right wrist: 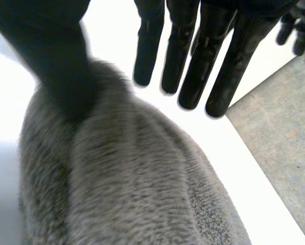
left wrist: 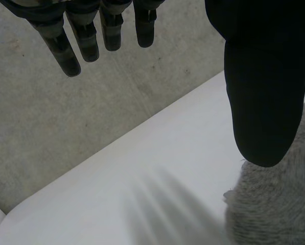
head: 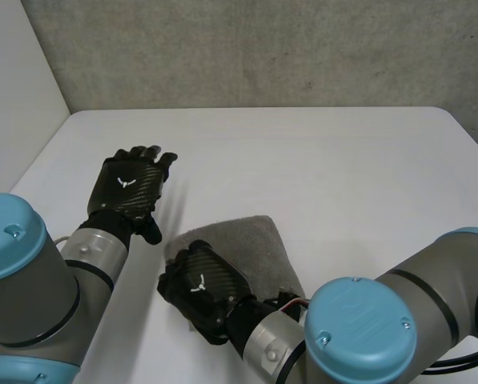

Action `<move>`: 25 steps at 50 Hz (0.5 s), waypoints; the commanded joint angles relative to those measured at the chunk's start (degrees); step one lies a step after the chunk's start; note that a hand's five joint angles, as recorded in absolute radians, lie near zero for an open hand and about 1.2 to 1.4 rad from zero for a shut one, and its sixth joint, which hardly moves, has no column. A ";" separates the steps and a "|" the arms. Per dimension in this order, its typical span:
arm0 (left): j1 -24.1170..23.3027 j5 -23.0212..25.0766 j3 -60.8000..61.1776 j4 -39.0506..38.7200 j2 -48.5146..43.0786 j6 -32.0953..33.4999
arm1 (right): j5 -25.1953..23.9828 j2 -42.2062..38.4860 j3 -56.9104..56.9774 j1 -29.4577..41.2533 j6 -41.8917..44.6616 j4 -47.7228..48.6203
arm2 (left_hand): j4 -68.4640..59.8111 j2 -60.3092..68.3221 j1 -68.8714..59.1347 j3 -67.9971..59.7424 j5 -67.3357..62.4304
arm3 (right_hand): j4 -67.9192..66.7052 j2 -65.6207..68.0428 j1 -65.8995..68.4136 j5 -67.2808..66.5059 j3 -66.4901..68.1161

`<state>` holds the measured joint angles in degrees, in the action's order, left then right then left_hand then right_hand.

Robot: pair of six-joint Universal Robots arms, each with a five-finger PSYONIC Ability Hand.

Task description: Fold the laundry

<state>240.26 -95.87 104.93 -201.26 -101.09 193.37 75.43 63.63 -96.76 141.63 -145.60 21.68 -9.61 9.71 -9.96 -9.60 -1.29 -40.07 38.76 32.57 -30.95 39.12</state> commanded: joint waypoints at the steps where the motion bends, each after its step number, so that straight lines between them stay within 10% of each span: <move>1: -0.40 0.24 -0.26 -0.01 0.19 -0.10 | 3.41 3.17 -0.09 -0.65 -1.61 -2.43 | -1.27 1.17 -0.93 -1.28 0.40 | 30.07 -28.76 -22.57 30.95 -29.12; 11: -4.53 0.06 -5.61 4.37 0.02 -8.08 | 8.33 14.06 2.10 -11.53 -22.67 -16.73 | -2.28 2.18 -1.94 -2.29 -0.60 | 30.07 -28.76 -22.57 30.95 -29.12; 25: -7.87 -0.37 -8.43 14.67 -11.57 -20.76 | 0.34 3.89 9.13 -18.32 -30.97 -27.65 | -2.79 2.69 -2.44 -2.80 -1.11 | 30.07 -28.76 -22.57 30.95 -29.12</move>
<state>232.99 -96.01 95.87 -187.60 -107.25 174.09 78.95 75.01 -89.69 123.78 -177.15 -5.49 -10.69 10.73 -10.83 -10.70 -1.29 -13.28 12.92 12.01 -3.88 12.17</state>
